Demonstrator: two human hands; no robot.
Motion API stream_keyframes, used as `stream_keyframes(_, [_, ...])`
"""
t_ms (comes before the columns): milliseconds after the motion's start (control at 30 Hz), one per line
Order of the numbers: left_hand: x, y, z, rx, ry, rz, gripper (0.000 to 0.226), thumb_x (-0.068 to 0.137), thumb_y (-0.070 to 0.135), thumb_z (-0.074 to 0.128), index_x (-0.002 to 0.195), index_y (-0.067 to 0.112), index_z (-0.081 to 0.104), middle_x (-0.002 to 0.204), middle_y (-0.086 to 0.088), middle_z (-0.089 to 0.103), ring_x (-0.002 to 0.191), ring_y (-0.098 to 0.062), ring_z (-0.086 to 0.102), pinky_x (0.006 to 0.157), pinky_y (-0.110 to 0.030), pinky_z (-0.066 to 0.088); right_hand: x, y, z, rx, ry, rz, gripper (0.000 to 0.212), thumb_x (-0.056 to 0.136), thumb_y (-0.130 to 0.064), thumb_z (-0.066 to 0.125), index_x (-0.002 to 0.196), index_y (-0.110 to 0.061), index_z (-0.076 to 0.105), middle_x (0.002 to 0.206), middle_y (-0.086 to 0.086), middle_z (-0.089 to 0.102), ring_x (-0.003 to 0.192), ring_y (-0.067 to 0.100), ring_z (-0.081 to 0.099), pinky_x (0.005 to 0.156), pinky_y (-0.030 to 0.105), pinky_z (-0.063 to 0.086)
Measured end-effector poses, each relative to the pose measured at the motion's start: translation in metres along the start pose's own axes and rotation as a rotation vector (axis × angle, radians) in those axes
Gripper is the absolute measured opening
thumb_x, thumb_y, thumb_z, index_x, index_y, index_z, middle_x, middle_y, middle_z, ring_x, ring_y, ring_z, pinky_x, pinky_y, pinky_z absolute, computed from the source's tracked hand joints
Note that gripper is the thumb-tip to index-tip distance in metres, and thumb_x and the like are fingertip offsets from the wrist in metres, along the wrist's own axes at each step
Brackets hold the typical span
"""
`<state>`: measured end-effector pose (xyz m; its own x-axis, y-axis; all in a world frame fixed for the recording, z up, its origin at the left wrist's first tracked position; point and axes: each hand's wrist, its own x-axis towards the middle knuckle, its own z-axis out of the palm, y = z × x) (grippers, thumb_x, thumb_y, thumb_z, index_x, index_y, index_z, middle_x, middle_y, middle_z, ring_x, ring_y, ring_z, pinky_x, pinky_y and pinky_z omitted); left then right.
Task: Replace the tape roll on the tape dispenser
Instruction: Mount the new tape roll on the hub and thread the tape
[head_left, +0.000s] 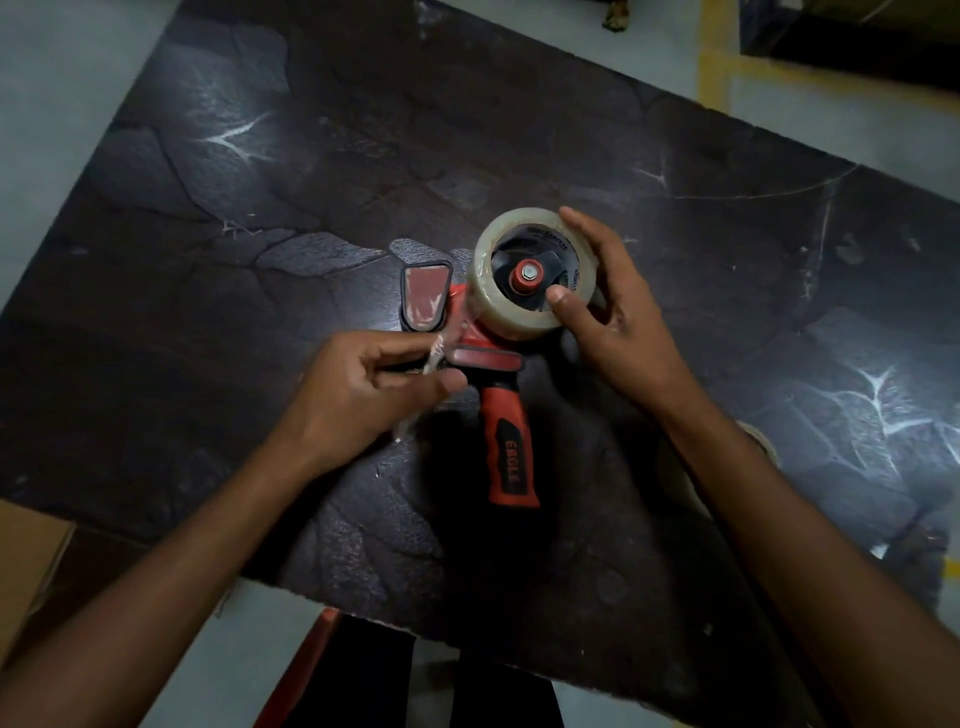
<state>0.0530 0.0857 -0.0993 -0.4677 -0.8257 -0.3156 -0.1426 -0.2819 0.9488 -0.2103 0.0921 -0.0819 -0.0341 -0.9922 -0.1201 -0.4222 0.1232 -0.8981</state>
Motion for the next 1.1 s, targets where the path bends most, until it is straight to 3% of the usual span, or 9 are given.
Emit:
stream_keyframes(133, [0.006,-0.001,-0.003,-0.009,0.058,0.000,0.020,0.087,0.039,0.084,0.105,0.046,0.086,0.112,-0.005,0.085,0.099,-0.019,0.079,0.091,-0.043,0.066,0.000,-0.005,-0.001,-0.056,0.003,-0.003,0.065,0.098,-0.021,0.062,0.159,-0.014,0.040,0.155,0.002,0.054,0.143,0.013,0.054,0.122,0.044,0.044])
stream_keyframes(233, [0.005,-0.008,-0.009,-0.096,0.013,-0.017,0.015,0.099,0.034,0.076,0.102,0.044,0.087,0.111,0.004,0.086,0.104,-0.018,0.081,0.088,-0.031,0.068,0.001,-0.005,-0.002,-0.070,-0.004,-0.002,0.067,0.098,-0.026,0.062,0.160,-0.016,0.040,0.158,0.004,0.053,0.145,0.015,0.053,0.122,0.047,0.044])
stream_keyframes(333, [0.002,-0.014,-0.010,-0.221,0.091,-0.047,0.036,0.071,0.060,0.095,0.089,0.030,0.089,0.099,-0.003,0.087,0.093,-0.015,0.083,0.081,-0.031,0.068,0.002,-0.002,0.000,-0.075,0.001,-0.004,0.068,0.097,-0.030,0.063,0.160,-0.019,0.041,0.160,0.003,0.052,0.147,0.017,0.052,0.122,0.051,0.044])
stream_keyframes(400, [0.004,-0.021,-0.013,-0.275,0.162,-0.032,0.041,0.059,0.059,0.101,0.077,0.026,0.083,0.088,-0.005,0.085,0.088,-0.014,0.083,0.077,-0.030,0.069,0.002,-0.001,0.001,-0.070,0.010,-0.010,0.068,0.097,-0.026,0.063,0.160,-0.019,0.040,0.162,0.003,0.049,0.149,0.019,0.050,0.122,0.053,0.042])
stream_keyframes(567, [0.013,-0.025,-0.018,-0.243,0.113,-0.085,0.011,0.070,0.025,0.089,0.069,0.024,0.078,0.077,-0.001,0.080,0.076,-0.008,0.078,0.072,-0.024,0.067,0.003,-0.003,0.002,-0.190,-0.028,-0.103,0.071,0.098,-0.008,0.058,0.164,-0.012,0.033,0.171,0.009,0.035,0.160,0.022,0.032,0.130,0.052,0.029])
stream_keyframes(700, [0.017,-0.031,-0.018,-0.034,0.087,-0.099,0.034,0.088,-0.006,0.077,0.069,0.022,0.075,0.074,0.001,0.080,0.069,-0.004,0.075,0.068,-0.020,0.066,0.005,0.001,0.001,-0.300,-0.097,-0.160,0.062,0.104,-0.017,0.056,0.162,-0.007,0.037,0.171,0.010,0.034,0.161,0.023,0.030,0.129,0.052,0.030])
stream_keyframes(800, [0.014,-0.036,-0.023,0.241,0.189,0.070,0.016,0.089,0.010,0.085,0.079,0.014,0.074,0.077,-0.001,0.076,0.071,-0.003,0.068,0.067,-0.013,0.055,0.004,0.001,-0.007,-0.415,-0.151,-0.159,0.074,0.100,-0.041,0.061,0.164,-0.013,0.036,0.171,0.003,0.031,0.161,0.021,0.027,0.129,0.049,0.031])
stream_keyframes(900, [0.013,-0.034,-0.036,0.493,0.173,0.239,0.007,0.091,0.024,0.081,0.088,0.021,0.074,0.088,0.003,0.066,0.081,-0.010,0.063,0.072,-0.026,0.046,0.003,0.001,-0.009,-0.443,-0.163,-0.148,0.083,0.093,-0.050,0.065,0.164,-0.018,0.036,0.171,-0.001,0.032,0.161,0.019,0.026,0.130,0.044,0.031])
stream_keyframes(1100, [0.011,-0.011,-0.064,0.621,-0.062,0.092,0.037,0.090,0.054,0.062,0.091,0.023,0.082,0.093,0.003,0.078,0.087,-0.015,0.075,0.079,-0.037,0.056,0.001,-0.008,-0.006,-0.417,-0.158,-0.075,0.085,0.089,-0.040,0.070,0.163,-0.015,0.039,0.171,-0.002,0.031,0.156,0.007,0.031,0.125,0.014,0.024])
